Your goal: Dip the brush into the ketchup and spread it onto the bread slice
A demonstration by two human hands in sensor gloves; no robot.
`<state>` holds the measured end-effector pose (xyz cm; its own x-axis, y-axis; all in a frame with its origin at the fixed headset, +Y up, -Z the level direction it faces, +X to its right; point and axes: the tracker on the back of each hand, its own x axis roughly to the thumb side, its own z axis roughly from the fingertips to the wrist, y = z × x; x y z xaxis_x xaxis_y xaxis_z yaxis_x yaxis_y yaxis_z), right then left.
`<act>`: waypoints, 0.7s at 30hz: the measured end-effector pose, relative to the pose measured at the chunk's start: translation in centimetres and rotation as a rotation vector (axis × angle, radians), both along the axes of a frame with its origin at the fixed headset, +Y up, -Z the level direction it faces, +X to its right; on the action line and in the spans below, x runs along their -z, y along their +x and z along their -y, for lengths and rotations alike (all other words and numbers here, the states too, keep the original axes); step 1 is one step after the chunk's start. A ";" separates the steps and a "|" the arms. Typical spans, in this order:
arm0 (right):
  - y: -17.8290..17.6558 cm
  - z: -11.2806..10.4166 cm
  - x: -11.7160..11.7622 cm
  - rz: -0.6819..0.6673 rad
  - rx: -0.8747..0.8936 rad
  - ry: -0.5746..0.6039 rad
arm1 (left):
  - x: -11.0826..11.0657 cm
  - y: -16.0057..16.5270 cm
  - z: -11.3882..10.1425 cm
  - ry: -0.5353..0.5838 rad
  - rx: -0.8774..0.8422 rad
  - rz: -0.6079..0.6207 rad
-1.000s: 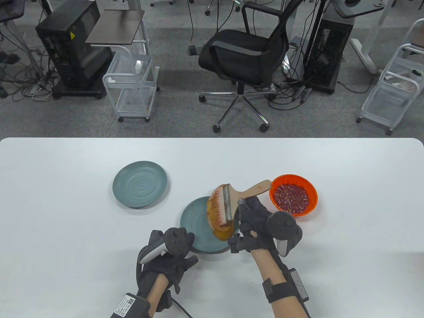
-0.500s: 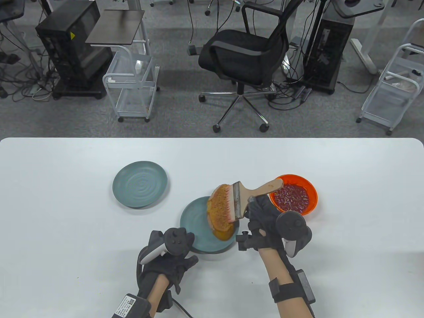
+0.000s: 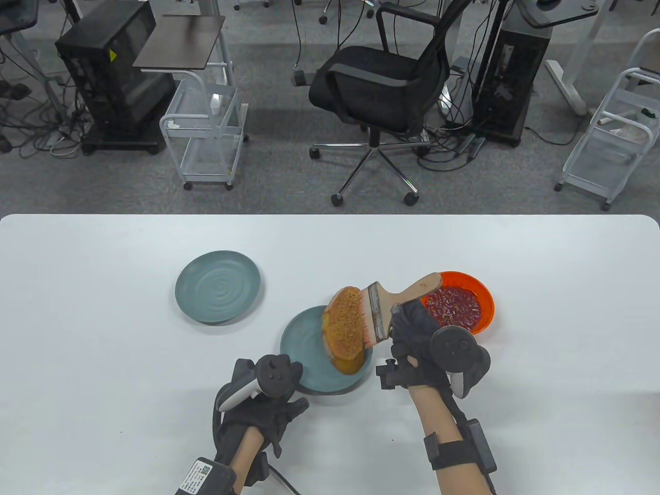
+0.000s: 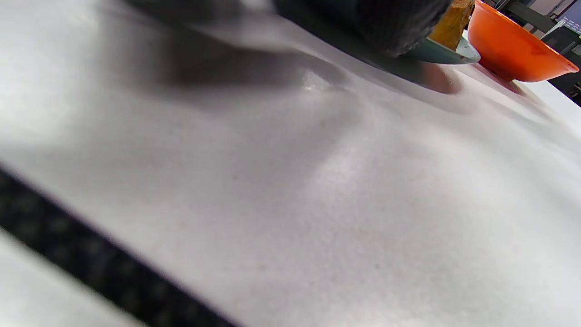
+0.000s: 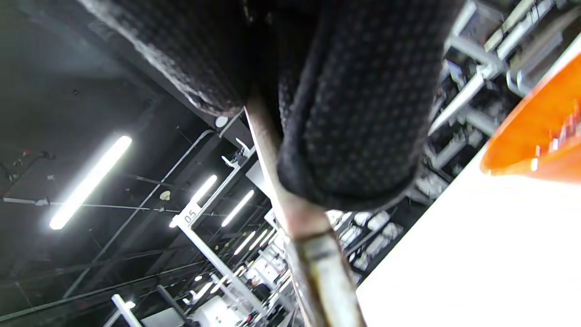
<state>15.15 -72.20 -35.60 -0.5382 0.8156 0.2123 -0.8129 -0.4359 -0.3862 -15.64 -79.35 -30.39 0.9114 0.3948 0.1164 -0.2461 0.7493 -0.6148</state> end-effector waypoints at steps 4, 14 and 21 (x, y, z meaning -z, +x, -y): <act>-1.2 0.4 0.2 -0.069 0.043 -0.050 | 0.0 0.0 0.0 -0.004 -0.004 -0.001; -0.7 -1.7 -0.2 0.044 -0.228 0.062 | 0.0 -0.1 0.0 -0.007 -0.012 -0.003; -3.5 0.6 0.0 -0.104 0.087 -0.070 | 0.0 -0.1 0.0 -0.007 -0.016 -0.002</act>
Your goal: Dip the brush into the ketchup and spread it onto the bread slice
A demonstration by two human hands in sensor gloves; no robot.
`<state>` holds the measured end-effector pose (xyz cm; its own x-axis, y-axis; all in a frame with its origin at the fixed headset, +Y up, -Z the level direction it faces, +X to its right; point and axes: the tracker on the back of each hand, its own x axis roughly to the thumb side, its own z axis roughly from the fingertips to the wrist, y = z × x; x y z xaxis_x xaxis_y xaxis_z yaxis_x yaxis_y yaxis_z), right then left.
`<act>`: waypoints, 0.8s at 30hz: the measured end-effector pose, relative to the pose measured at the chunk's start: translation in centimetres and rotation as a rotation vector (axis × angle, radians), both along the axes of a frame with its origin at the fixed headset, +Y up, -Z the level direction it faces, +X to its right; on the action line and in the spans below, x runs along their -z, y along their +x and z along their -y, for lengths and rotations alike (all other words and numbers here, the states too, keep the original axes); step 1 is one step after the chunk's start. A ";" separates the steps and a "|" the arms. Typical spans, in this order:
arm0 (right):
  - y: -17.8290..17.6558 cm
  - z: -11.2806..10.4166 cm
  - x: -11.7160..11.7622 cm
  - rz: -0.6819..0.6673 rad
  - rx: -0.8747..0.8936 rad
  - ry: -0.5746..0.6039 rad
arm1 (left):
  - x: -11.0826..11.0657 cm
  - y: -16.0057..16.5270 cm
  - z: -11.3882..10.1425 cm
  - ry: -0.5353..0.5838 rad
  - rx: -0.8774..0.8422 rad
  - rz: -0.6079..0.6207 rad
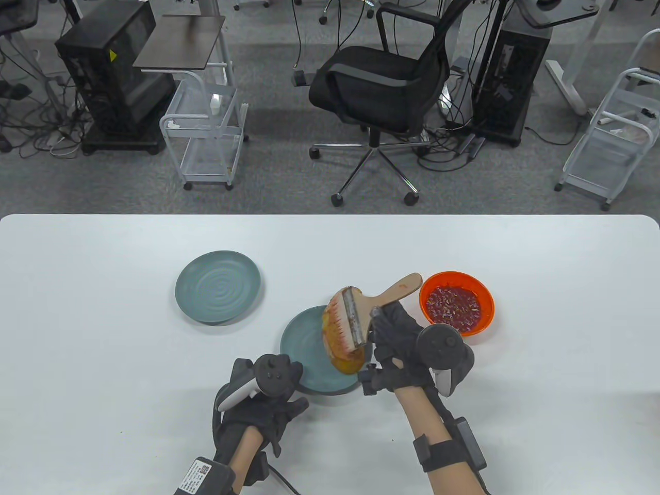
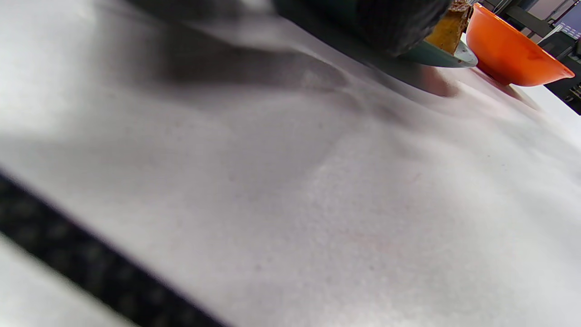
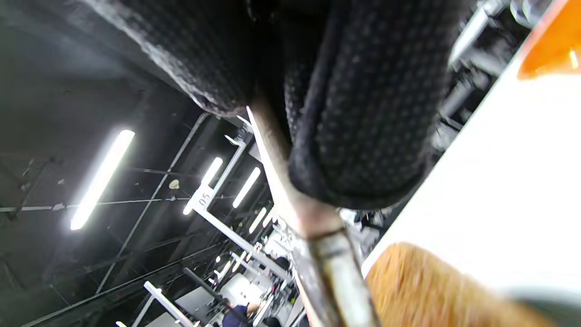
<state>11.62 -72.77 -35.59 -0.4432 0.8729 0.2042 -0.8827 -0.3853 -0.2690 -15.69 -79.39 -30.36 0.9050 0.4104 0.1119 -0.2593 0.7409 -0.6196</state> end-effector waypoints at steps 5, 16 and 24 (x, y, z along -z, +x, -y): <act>0.2 0.4 0.5 0.038 -0.129 -0.005 | 0.0 -0.1 0.1 -0.004 -0.015 -0.001; 2.7 0.0 0.7 0.050 0.034 -0.025 | -0.1 0.2 0.0 -0.005 -0.002 -0.007; 1.9 0.6 0.9 0.049 -0.065 -0.033 | 0.0 -0.1 -0.1 -0.003 -0.008 0.001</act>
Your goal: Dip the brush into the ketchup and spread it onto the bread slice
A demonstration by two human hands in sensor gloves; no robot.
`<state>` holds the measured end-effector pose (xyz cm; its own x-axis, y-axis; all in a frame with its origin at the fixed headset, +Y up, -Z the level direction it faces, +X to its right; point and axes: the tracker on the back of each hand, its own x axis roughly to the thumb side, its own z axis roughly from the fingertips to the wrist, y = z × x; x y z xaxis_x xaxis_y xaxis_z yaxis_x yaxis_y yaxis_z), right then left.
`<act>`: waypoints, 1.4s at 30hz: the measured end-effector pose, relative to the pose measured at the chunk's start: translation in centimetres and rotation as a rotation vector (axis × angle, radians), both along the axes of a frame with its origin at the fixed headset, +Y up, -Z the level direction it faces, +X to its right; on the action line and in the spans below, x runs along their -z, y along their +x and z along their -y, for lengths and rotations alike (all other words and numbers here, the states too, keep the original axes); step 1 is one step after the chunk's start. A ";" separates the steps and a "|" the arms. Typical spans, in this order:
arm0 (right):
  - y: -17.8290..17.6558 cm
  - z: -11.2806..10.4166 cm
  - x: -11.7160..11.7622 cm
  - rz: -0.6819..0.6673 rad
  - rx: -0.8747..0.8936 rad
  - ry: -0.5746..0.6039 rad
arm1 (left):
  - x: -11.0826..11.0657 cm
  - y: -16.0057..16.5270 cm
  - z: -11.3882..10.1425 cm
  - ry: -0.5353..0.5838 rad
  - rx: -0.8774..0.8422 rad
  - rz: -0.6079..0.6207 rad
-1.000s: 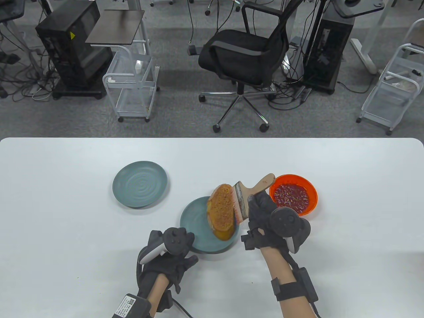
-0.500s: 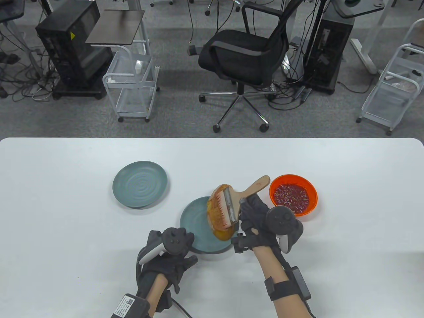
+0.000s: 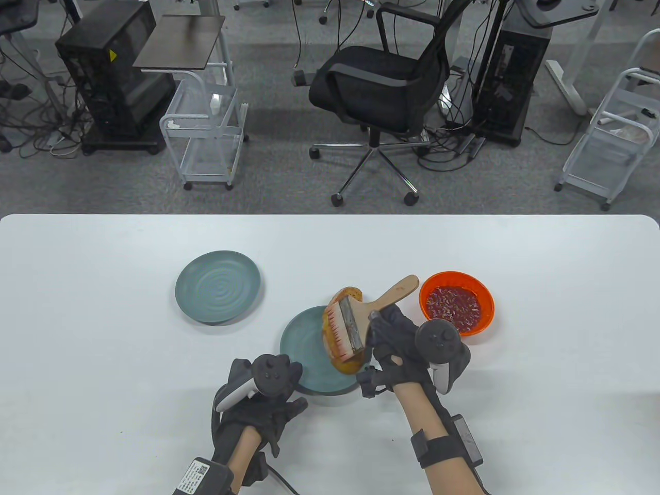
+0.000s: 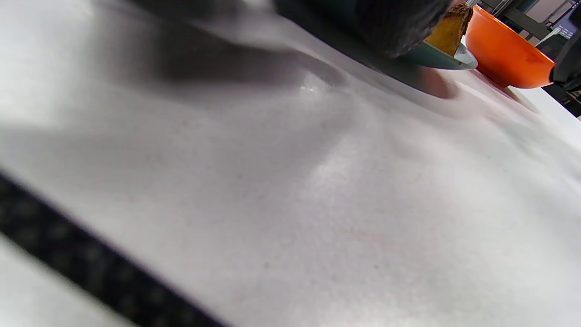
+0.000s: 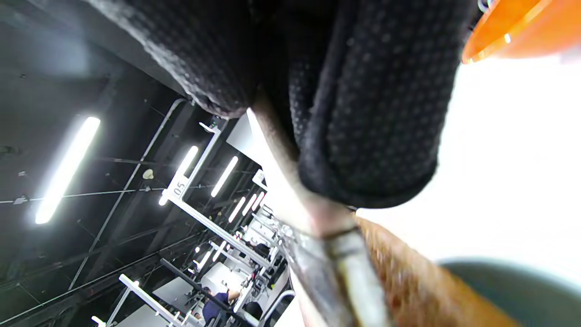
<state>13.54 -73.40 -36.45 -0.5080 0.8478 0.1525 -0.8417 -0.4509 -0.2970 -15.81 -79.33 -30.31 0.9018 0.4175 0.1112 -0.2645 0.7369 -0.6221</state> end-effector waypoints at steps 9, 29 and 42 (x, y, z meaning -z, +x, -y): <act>2.4 -3.9 -1.3 0.048 -0.051 0.176 | 0.0 -0.1 -0.1 -0.001 -0.005 0.003; -7.1 -6.0 -8.2 -0.517 -0.447 0.423 | -5.7 -0.7 -13.8 0.984 -0.539 0.008; -9.3 -6.5 -10.9 -0.660 -0.700 0.485 | -5.4 -0.8 -13.2 0.823 -0.601 0.185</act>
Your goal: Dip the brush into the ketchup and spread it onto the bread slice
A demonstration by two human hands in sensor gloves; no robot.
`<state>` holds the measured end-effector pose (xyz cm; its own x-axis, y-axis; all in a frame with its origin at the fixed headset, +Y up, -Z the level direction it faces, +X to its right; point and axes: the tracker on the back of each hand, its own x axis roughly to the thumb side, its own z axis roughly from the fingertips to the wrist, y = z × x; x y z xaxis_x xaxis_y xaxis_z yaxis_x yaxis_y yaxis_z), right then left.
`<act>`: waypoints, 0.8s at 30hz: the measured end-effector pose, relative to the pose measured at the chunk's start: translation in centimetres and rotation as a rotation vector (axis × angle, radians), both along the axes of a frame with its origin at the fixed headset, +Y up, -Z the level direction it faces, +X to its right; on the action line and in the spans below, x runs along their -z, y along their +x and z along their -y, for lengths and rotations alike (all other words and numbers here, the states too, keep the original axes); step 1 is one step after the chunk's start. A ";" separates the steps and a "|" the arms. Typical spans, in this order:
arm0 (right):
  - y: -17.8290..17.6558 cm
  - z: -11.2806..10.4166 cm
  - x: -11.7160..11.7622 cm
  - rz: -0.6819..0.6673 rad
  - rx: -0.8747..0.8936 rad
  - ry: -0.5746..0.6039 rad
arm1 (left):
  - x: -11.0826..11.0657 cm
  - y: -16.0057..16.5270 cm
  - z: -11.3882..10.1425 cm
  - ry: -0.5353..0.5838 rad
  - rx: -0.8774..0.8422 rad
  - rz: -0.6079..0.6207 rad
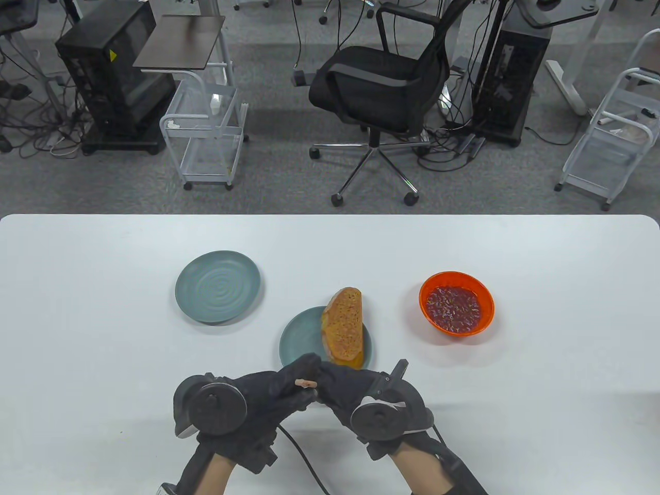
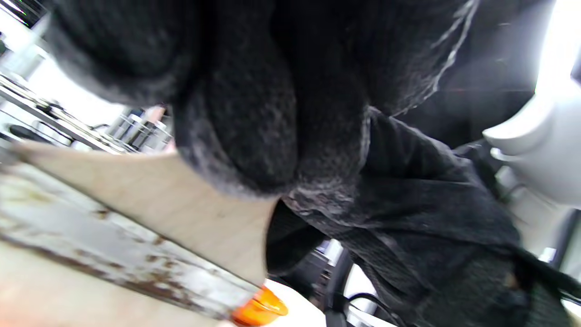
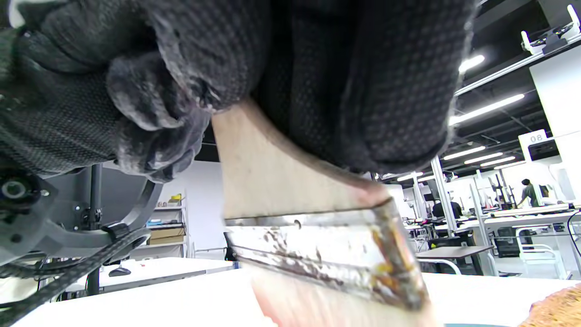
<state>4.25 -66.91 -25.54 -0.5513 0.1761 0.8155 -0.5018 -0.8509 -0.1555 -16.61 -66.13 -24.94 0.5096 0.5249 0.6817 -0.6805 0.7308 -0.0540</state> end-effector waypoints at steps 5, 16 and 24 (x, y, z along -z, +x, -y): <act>1.7 -1.0 -0.8 0.099 0.005 0.079 | 0.2 -0.2 0.2 -0.014 -0.176 0.003; 11.5 0.8 0.2 0.539 0.087 -0.057 | 1.4 -4.1 0.8 0.058 -0.161 -0.170; 13.0 6.1 2.2 0.648 -0.099 -0.281 | 3.5 -8.6 3.8 -0.110 -0.226 -0.253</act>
